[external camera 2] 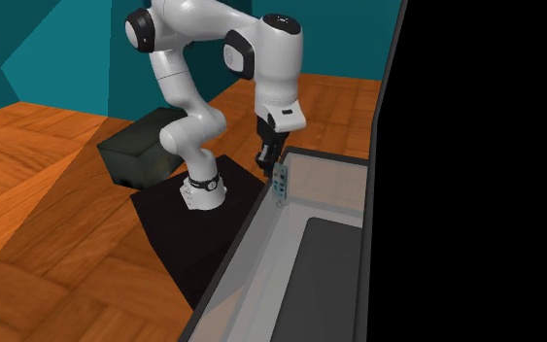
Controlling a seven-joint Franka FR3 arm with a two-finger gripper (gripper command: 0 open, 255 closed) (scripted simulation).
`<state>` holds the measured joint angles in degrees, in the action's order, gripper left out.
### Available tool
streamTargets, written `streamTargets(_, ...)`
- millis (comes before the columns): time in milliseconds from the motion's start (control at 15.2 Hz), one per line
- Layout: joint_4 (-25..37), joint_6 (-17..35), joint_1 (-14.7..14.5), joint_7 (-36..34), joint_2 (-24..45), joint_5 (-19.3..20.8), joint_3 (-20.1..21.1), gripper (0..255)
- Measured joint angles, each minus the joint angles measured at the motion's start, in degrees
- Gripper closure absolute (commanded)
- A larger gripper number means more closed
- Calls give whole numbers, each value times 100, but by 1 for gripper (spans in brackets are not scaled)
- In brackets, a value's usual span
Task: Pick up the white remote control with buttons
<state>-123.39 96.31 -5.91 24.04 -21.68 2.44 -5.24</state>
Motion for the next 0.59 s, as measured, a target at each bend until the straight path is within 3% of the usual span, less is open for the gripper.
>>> streamTargets(594, 755, -684, -7, 16, 71, -13, 10, 255)
